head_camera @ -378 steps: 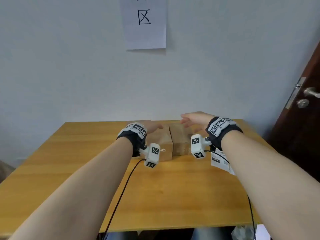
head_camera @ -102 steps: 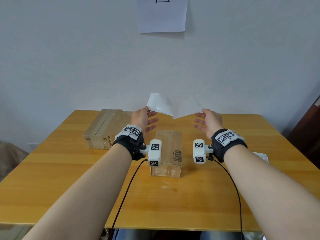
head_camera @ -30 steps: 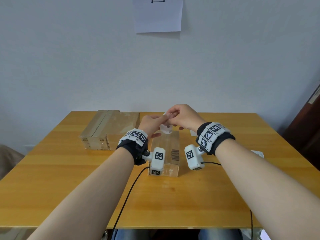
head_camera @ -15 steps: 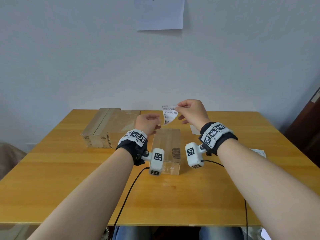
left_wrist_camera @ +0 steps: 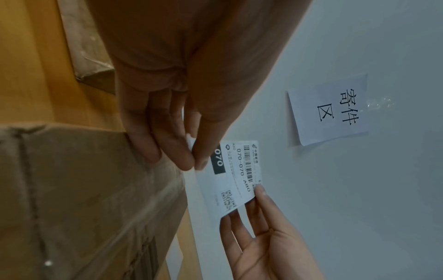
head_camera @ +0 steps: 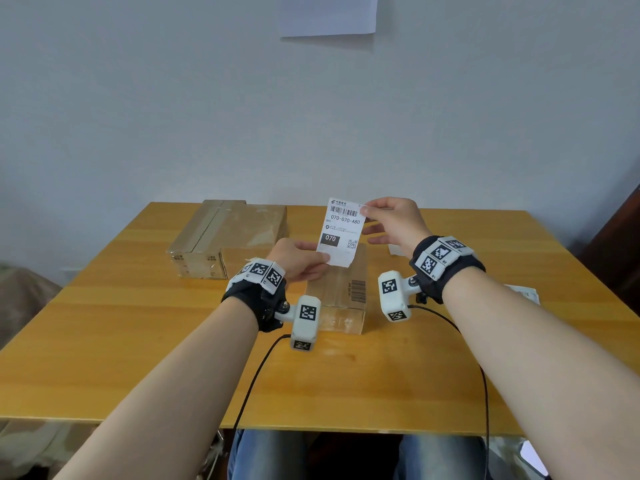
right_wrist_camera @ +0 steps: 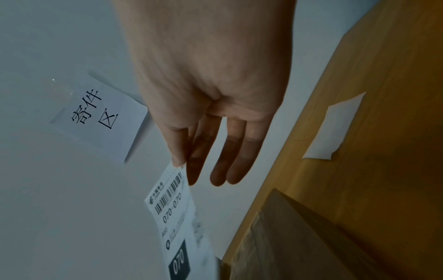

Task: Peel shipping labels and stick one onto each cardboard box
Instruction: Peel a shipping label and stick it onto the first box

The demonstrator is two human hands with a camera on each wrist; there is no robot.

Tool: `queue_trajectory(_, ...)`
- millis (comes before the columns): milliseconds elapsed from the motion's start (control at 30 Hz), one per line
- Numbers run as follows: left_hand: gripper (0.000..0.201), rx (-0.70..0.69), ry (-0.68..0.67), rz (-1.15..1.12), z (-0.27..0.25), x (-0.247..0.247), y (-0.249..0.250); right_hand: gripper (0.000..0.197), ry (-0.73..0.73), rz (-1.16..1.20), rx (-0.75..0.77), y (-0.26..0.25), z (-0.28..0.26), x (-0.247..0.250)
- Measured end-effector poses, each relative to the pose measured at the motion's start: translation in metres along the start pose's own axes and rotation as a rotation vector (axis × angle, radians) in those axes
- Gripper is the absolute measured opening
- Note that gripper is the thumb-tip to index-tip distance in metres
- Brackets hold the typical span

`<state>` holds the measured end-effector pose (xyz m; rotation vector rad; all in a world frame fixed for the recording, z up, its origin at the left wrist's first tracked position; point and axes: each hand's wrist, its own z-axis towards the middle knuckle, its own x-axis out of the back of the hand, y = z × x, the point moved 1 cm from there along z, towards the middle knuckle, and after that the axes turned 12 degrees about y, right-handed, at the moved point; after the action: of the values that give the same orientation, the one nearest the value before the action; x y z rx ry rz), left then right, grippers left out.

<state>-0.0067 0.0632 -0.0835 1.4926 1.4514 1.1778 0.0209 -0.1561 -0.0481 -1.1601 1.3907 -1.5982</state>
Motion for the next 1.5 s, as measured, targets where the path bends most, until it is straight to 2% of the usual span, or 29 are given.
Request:
queue_trajectory(100, 0.019, 0.014, -0.02, 0.02, -0.003, 0.003, -0.003, 0.009, -0.012, 0.023, -0.011, 0.001, 0.002, 0.0)
queue_trajectory(267, 0.021, -0.01, 0.063, 0.133, -0.004, 0.011, -0.008, 0.01, -0.017, 0.017, -0.015, 0.0, 0.006, 0.002)
queue_trajectory(400, 0.02, -0.013, 0.12, 0.231, -0.006, 0.016, -0.01, 0.017, -0.053, -0.037, -0.037, 0.003, 0.008, 0.001)
queue_trajectory(500, 0.036, 0.029, 0.125, 0.389, -0.005, 0.021, -0.013, 0.018, -0.093, -0.11, -0.045, 0.01, 0.009, 0.003)
queue_trajectory(633, 0.055, 0.069, 0.051, 0.535, -0.007, 0.023, -0.019, 0.012, -0.109, -0.214, -0.054, 0.02, 0.008, 0.004)
queue_trajectory(733, 0.054, 0.071, 0.035, 0.563, -0.008, 0.022, -0.023, 0.01, -0.1, -0.294, -0.057, 0.027, 0.008, 0.002)
queue_trajectory(900, 0.045, 0.004, 0.108, 0.625, -0.006, 0.014, -0.025, 0.013, -0.098, -0.378, -0.076, 0.036, 0.01, 0.0)
queue_trajectory(1000, 0.048, 0.0, 0.109, 0.696, -0.009, 0.011, -0.022, 0.014, -0.095, -0.45, -0.078, 0.041, 0.013, -0.003)
queue_trajectory(1133, 0.049, -0.002, 0.092, 0.762, -0.012, 0.01, -0.018, 0.035, -0.121, -0.54, -0.07, 0.042, 0.017, -0.007)
queue_trajectory(1333, 0.048, 0.003, 0.087, 0.767, -0.009, 0.01, -0.018, 0.038, -0.12, -0.567, -0.068, 0.042, 0.019, -0.013)
queue_trajectory(1500, 0.061, 0.024, 0.059, 0.725, -0.006, 0.012, -0.02, 0.039, -0.11, -0.604, -0.053, 0.042, 0.02, -0.017)
